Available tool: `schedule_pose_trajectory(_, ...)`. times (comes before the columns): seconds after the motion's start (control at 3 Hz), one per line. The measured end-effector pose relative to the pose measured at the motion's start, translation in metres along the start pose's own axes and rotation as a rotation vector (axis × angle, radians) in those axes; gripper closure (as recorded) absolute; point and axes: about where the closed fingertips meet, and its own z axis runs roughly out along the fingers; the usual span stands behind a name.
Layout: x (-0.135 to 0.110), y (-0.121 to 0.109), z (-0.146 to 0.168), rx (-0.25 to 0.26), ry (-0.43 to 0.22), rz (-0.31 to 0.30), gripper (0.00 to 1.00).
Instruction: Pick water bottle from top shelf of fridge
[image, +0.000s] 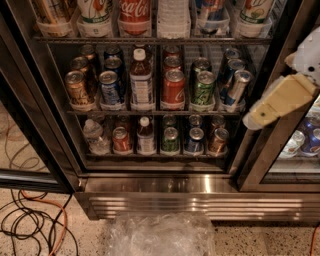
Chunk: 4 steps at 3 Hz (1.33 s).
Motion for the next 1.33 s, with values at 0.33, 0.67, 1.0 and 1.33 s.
schedule_pose_trajectory(0.33, -0.019, -0.023, 0.004, 0.027, -0.167, 0.205, 0.00)
schedule_pose_trajectory(0.67, -0.028, -0.028, 0.001, 0.047, -0.201, 0.215, 0.00)
schedule_pose_trajectory(1.0, -0.032, -0.024, 0.001, 0.047, -0.240, 0.247, 0.00)
schedule_pose_trajectory(1.33, -0.056, -0.024, -0.006, 0.083, -0.354, 0.279, 0.00)
